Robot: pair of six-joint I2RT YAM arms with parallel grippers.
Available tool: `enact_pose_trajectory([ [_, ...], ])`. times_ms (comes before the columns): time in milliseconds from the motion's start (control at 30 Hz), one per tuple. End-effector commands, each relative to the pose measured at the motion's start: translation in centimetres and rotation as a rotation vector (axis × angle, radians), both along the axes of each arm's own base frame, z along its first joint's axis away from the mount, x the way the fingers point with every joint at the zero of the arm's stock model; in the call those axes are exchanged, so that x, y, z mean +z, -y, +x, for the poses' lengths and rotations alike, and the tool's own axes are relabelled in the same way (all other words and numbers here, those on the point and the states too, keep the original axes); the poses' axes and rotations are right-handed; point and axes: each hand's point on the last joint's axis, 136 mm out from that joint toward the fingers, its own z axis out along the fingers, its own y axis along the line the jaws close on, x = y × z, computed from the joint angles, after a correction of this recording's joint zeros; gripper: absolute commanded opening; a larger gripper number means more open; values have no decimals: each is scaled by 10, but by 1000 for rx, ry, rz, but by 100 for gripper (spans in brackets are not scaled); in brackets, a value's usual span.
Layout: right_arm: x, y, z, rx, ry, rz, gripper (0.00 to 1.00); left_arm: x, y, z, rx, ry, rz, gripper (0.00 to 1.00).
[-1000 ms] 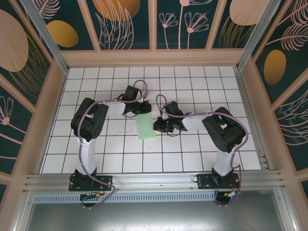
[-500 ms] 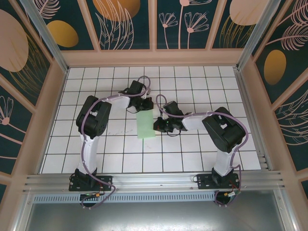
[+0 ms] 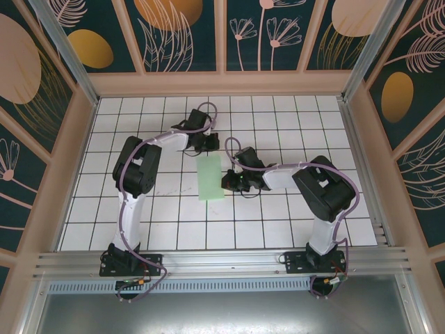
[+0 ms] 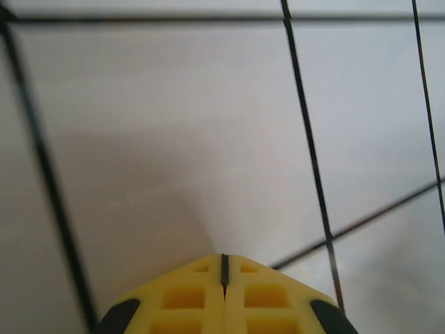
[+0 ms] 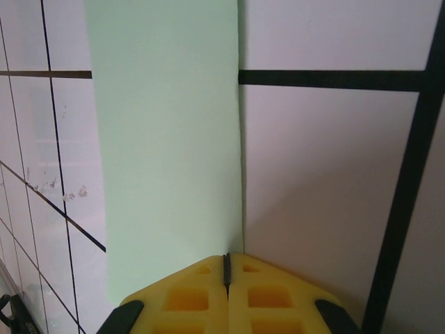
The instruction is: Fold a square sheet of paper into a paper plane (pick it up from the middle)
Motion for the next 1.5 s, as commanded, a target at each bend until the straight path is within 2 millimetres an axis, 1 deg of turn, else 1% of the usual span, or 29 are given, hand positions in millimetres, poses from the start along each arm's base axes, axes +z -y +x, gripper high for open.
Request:
enact_pose_trajectory([
  [0, -27, 19, -40, -2, -149, -128, 0, 56, -18, 33, 80, 159, -9, 8],
  [67, -7, 11, -24, -27, -88, -99, 0, 80, -24, 32, 116, 193, -31, 16],
  [100, 4, 7, -15, -40, -57, -88, 0, 91, -29, 30, 141, 211, -38, 21],
  [167, 21, 1, 1, -66, 2, -79, 0, 108, -41, 22, 194, 237, -40, 32],
  [200, 28, 0, 10, -86, 31, -87, 2, 116, -49, 17, 228, 250, -36, 38],
  [267, 36, -2, 27, -112, 77, -108, 10, 126, -67, 4, 298, 264, -24, 49],
  [300, 38, -4, 35, -124, 93, -124, 15, 128, -77, -5, 338, 264, -19, 56],
  [333, 39, -8, 43, -129, 104, -139, 18, 130, -87, -14, 373, 262, -15, 62],
  [367, 37, -11, 51, -135, 109, -155, 21, 136, -97, -23, 408, 269, -15, 67],
  [467, 35, -25, 72, -135, 124, -166, 25, 134, -127, -52, 495, 252, 5, 83],
  [567, 26, -30, 89, -160, 119, -213, 29, 125, -151, -81, 560, 228, 30, 97],
  [667, 18, -31, 101, -183, 100, -225, 32, 120, -163, -105, 578, 213, 34, 98],
  [733, 14, -31, 107, -191, 90, -234, 34, 118, -166, -116, 570, 204, 29, 99],
  [800, 9, -29, 109, -202, 77, -255, 36, 117, -164, -125, 548, 189, 20, 99],
  [900, -3, -22, 107, -208, 43, -283, 37, 112, -152, -132, 490, 145, -20, 99],
  [1000, -14, -12, 99, -206, 9, -318, 37, 101, -135, -141, 419, 77, -78, 99],
  [1100, -27, 5, 85, -188, -13, -378, 37, 85, -121, -152, 360, -4, -116, 98],
  [1200, -32, 22, 75, -163, -8, -424, 36, 73, -108, -163, 302, -62, -177, 98],
  [1233, -31, 23, 75, -152, 4, -422, 35, 71, -104, -167, 286, -76, -201, 98],
  [1300, -21, 18, 78, -138, 35, -391, 35, 69, -95, -172, 250, -91, -253, 98],
  [1400, 10, 1, 89, -143, 89, -282, 35, 65, -89, -175, 228, -122, -288, 98],
  [1467, 29, -4, 96, -177, 115, -239, 36, 62, -86, -177, 222, -141, -296, 99],
])
